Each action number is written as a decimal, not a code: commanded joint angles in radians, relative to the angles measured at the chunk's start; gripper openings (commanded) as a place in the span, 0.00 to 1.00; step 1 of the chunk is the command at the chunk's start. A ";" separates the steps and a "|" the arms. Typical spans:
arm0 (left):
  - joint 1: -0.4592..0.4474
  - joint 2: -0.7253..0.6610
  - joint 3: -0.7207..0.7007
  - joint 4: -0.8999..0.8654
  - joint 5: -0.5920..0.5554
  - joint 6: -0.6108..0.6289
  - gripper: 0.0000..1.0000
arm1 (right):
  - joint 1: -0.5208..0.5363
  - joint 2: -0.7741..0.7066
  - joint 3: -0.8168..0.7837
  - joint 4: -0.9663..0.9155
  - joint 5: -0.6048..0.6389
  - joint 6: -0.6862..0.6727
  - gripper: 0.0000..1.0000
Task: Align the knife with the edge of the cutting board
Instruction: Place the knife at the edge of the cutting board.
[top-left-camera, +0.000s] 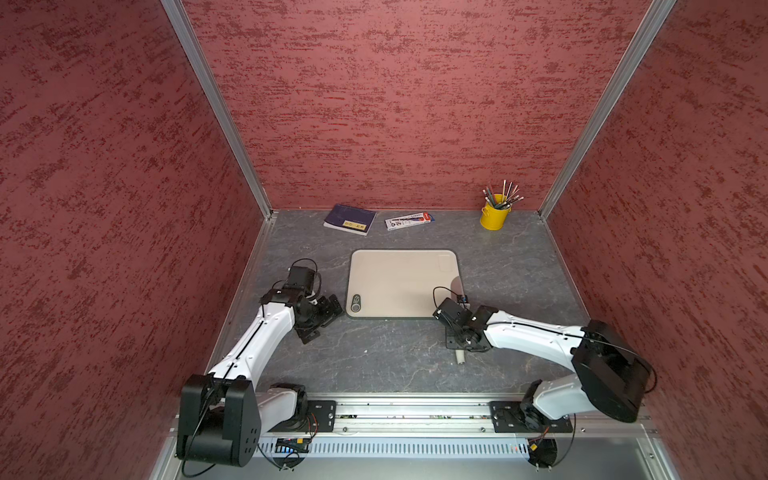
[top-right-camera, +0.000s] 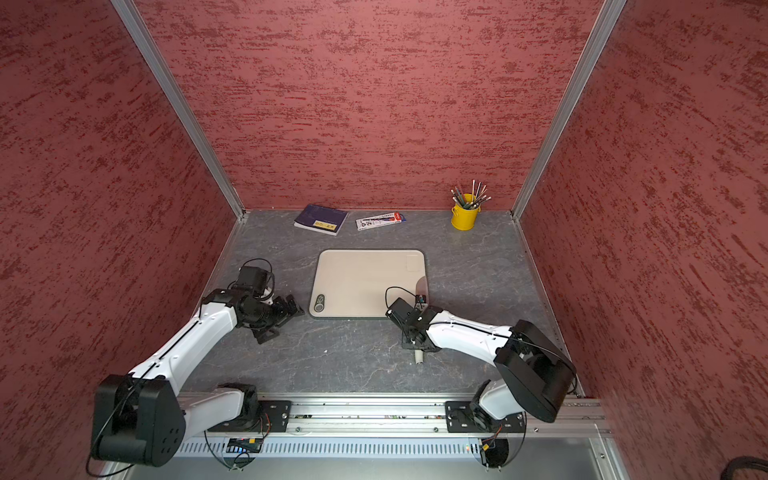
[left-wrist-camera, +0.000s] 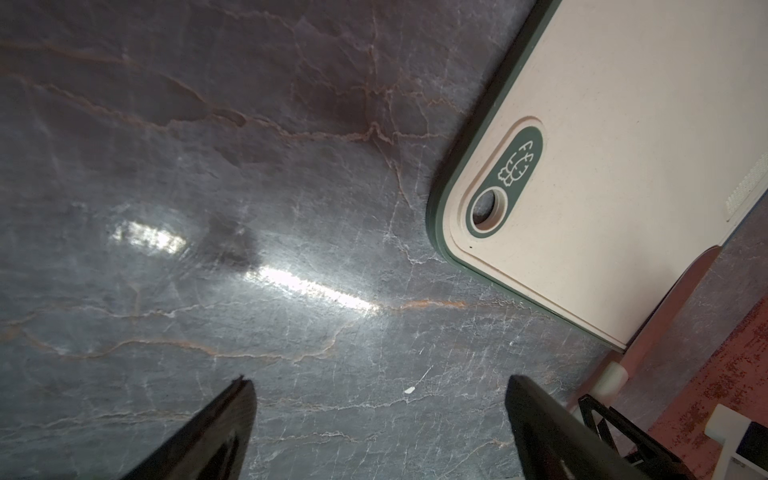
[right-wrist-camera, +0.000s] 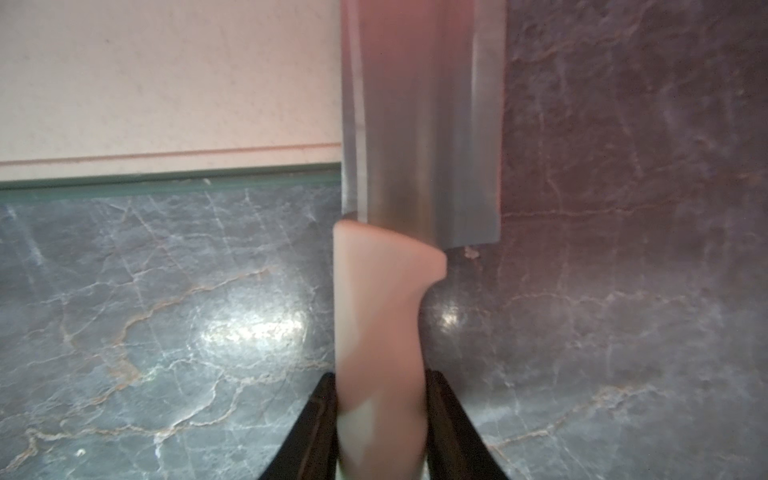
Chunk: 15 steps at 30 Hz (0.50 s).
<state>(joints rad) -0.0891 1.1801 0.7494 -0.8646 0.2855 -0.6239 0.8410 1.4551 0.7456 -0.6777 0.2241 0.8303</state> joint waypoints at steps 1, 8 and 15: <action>-0.005 0.009 -0.002 -0.008 -0.010 -0.006 0.98 | 0.009 -0.005 0.041 -0.005 0.008 0.004 0.31; -0.006 0.012 -0.001 -0.008 -0.010 -0.005 0.98 | 0.009 -0.004 0.041 -0.005 0.007 0.004 0.36; -0.006 0.016 -0.002 -0.007 -0.012 -0.002 0.99 | 0.010 -0.004 0.041 -0.005 0.002 -0.008 0.39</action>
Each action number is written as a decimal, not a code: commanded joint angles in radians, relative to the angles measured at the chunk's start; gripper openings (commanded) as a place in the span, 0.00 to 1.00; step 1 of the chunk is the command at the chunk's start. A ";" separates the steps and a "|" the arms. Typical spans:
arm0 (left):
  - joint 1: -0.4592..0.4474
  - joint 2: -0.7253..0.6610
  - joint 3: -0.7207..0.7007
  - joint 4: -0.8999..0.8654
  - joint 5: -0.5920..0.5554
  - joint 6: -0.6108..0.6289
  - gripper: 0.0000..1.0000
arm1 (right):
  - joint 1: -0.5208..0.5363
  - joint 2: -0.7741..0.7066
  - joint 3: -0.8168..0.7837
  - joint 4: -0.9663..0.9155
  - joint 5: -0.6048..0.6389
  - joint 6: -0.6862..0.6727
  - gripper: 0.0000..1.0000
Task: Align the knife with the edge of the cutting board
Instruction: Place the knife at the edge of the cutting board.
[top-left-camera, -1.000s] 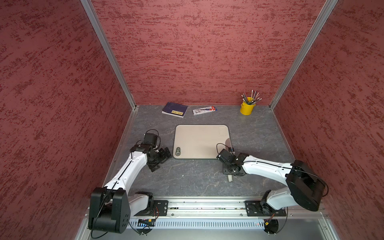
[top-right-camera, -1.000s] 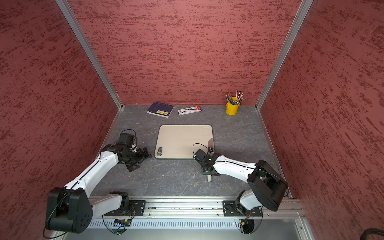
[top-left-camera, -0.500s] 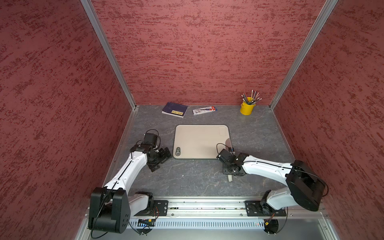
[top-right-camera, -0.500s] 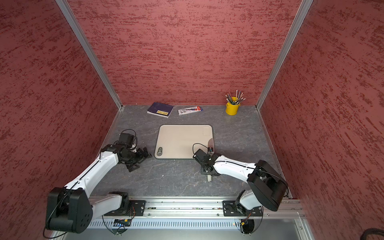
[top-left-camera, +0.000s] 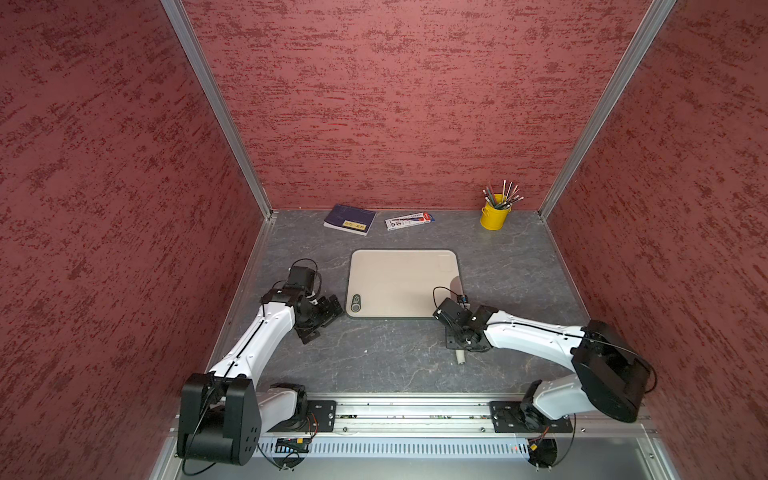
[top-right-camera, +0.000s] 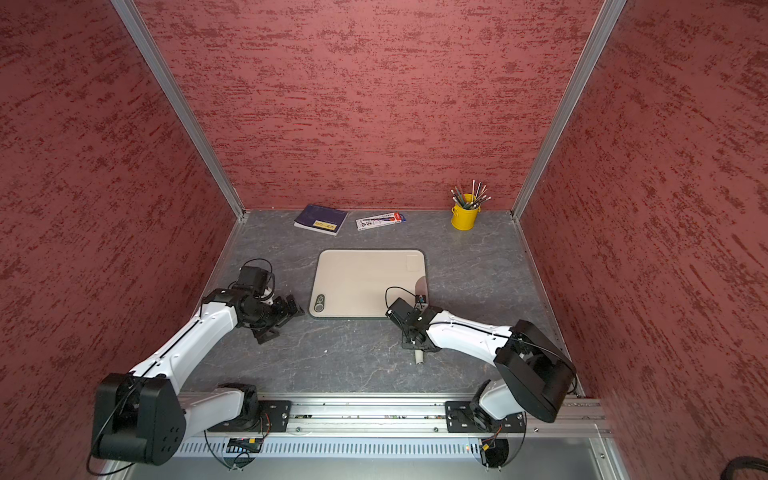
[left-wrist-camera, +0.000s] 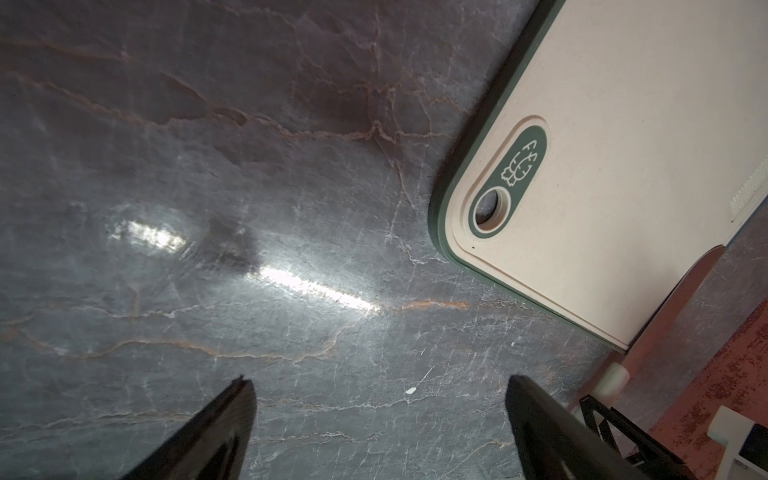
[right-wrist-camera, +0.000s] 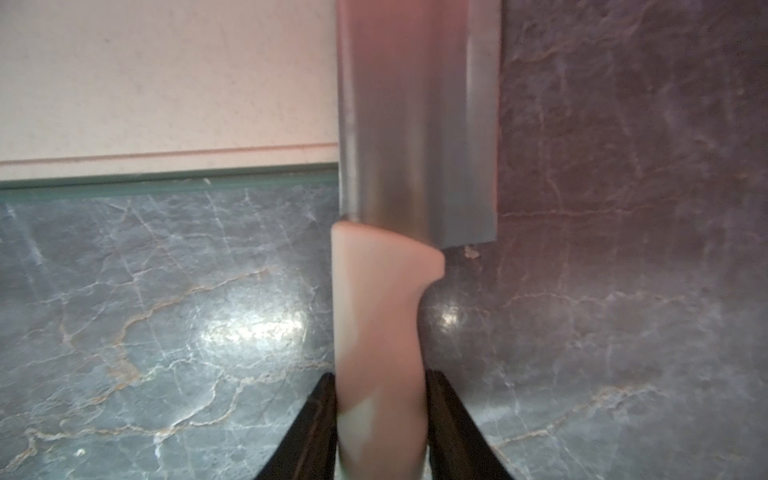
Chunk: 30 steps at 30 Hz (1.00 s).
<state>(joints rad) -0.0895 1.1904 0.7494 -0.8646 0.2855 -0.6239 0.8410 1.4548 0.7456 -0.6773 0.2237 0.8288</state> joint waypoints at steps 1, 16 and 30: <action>-0.006 0.008 -0.002 -0.007 -0.013 -0.006 0.99 | 0.010 -0.004 0.042 -0.005 0.002 -0.008 0.40; -0.005 0.011 -0.001 -0.006 -0.014 -0.004 0.99 | 0.009 0.032 0.053 -0.001 0.001 -0.008 0.44; -0.005 0.014 -0.003 -0.001 -0.015 -0.001 0.99 | 0.009 0.036 0.068 -0.016 0.024 -0.014 0.62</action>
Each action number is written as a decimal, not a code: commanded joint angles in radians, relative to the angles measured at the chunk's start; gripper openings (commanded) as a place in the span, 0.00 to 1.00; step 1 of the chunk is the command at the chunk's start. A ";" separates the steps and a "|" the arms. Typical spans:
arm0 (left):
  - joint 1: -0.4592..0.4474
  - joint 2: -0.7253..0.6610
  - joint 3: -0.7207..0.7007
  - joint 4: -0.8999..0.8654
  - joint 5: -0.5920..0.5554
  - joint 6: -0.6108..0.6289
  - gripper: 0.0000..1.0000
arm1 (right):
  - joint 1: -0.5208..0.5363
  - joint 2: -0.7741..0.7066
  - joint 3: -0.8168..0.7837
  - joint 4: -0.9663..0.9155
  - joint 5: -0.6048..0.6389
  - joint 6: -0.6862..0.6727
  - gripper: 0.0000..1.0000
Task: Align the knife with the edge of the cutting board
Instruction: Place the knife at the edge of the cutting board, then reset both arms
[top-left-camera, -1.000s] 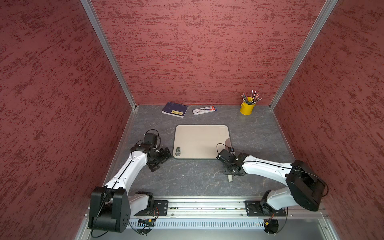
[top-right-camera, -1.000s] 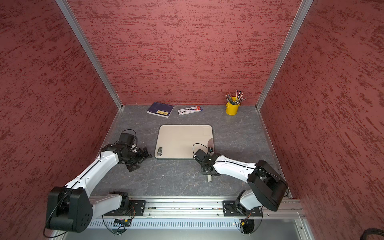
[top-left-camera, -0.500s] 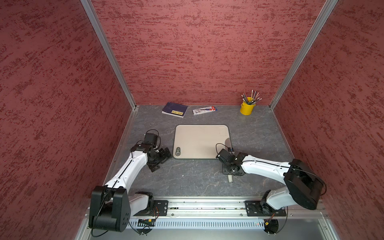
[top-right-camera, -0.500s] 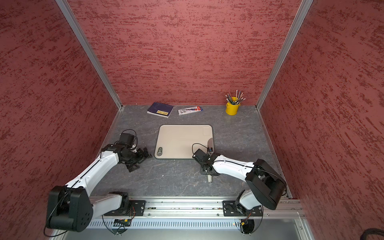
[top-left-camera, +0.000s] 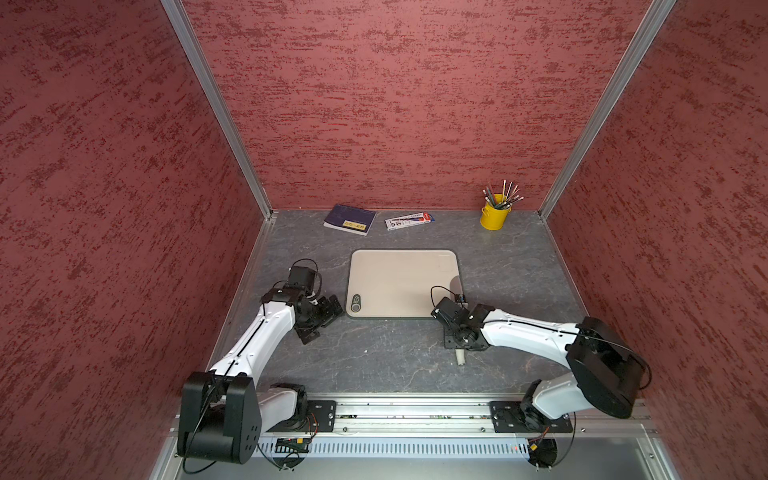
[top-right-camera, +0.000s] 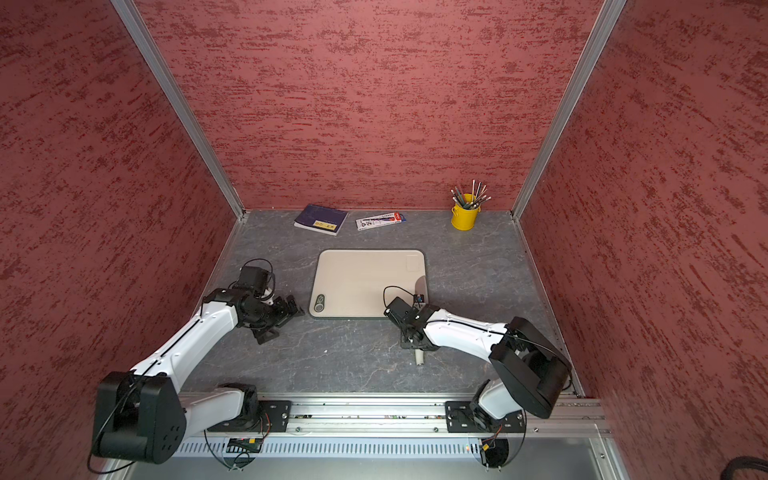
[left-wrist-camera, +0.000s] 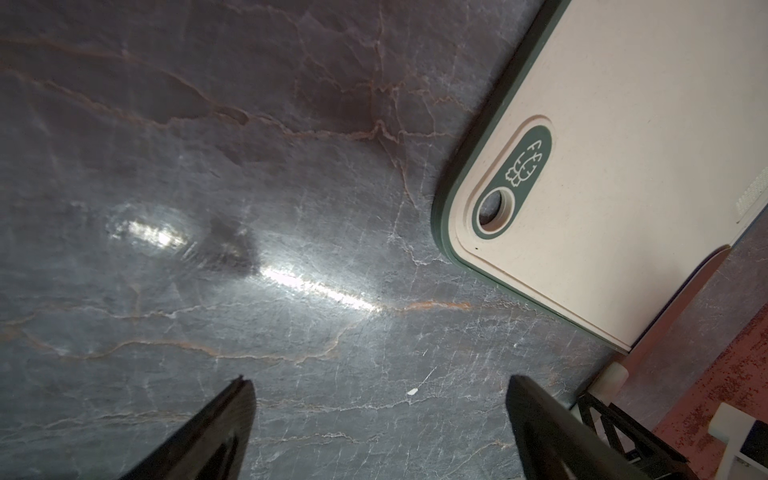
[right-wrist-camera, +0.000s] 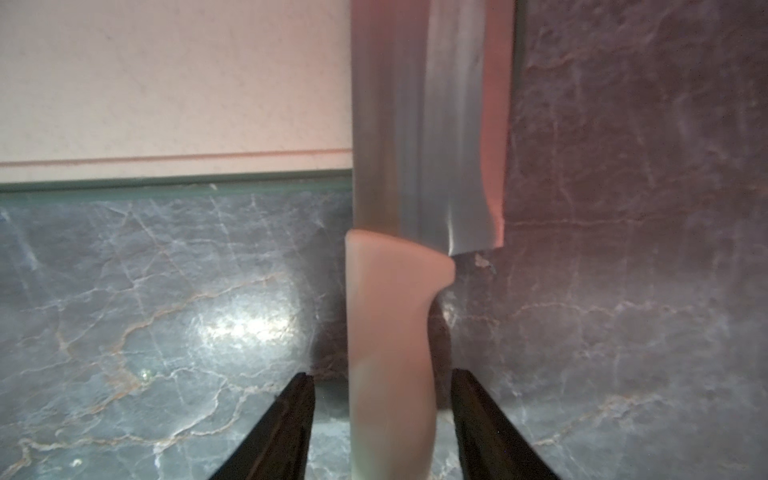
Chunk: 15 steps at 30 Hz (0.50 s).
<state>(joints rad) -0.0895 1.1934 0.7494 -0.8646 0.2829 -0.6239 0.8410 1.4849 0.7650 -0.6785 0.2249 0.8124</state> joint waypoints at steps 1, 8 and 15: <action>-0.005 0.011 -0.005 0.002 -0.011 -0.002 0.99 | 0.009 0.005 0.050 -0.019 0.029 0.005 0.65; -0.006 -0.005 0.001 0.000 -0.010 -0.001 0.99 | 0.010 -0.067 0.091 -0.066 0.091 -0.035 0.98; -0.002 -0.093 0.090 0.000 -0.042 0.000 1.00 | -0.040 -0.192 0.309 -0.120 0.236 -0.256 0.98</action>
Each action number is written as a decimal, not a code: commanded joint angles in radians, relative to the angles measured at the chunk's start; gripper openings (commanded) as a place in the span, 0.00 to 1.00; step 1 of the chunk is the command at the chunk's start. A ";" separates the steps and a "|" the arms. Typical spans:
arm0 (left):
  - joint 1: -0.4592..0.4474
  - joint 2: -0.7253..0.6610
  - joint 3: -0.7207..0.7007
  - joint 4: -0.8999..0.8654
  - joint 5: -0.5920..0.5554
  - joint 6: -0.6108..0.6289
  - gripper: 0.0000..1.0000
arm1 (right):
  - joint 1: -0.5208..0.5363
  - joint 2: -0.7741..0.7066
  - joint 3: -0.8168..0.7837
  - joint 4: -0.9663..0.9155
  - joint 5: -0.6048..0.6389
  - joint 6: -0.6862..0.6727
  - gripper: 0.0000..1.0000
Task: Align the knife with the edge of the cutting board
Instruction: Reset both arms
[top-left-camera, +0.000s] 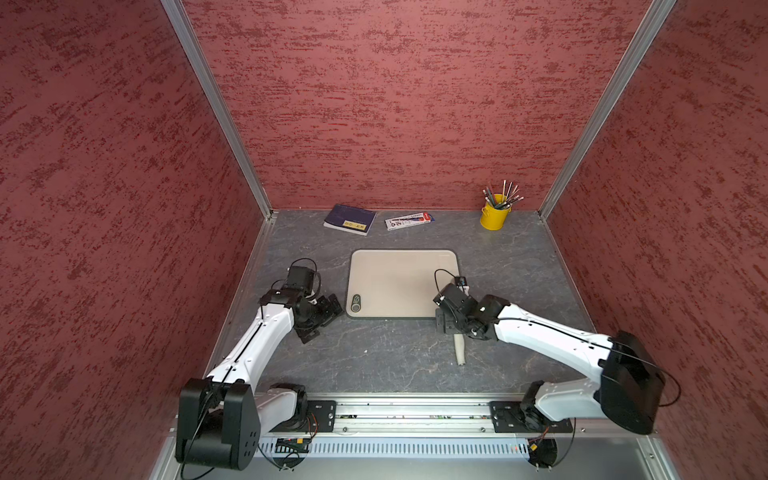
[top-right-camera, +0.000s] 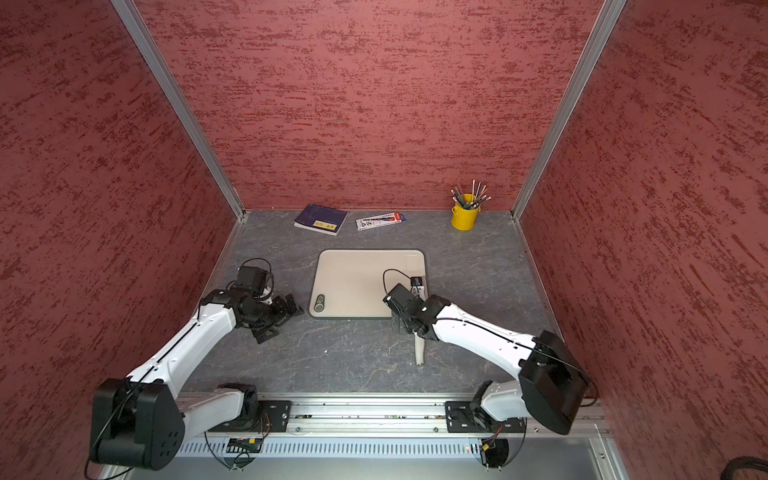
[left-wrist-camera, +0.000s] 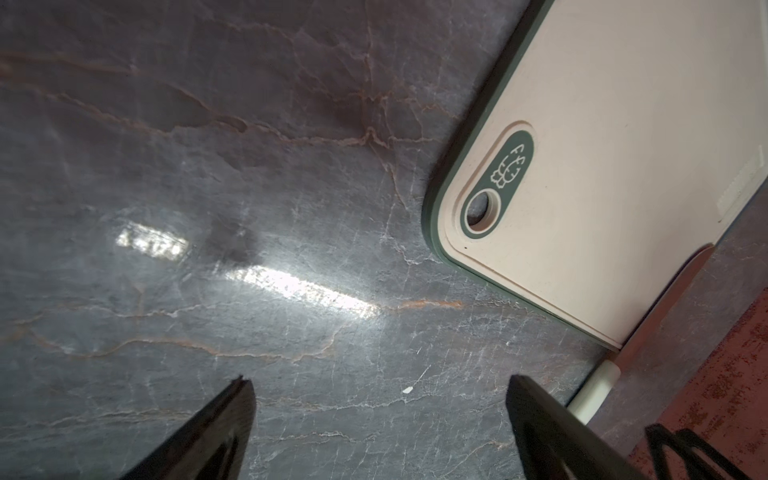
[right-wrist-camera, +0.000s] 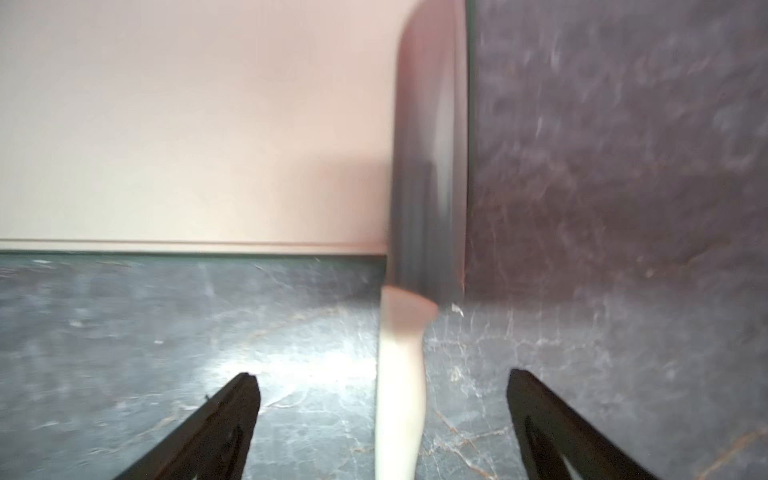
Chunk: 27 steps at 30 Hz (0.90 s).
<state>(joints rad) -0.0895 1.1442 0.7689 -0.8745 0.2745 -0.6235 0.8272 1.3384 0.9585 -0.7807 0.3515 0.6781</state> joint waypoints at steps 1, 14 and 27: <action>-0.002 -0.052 0.107 0.017 -0.048 0.003 1.00 | -0.058 -0.050 0.165 -0.016 0.139 -0.164 0.98; -0.129 -0.231 0.083 0.629 -0.535 0.379 1.00 | -0.347 -0.185 0.056 0.478 0.236 -0.530 0.98; -0.063 -0.037 -0.241 1.067 -0.462 0.549 1.00 | -0.406 -0.452 -0.613 1.071 0.284 -0.680 0.98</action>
<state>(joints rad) -0.1791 1.0344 0.5453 -0.0071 -0.2077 -0.1257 0.4641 0.8219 0.3820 -0.0288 0.6224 0.1131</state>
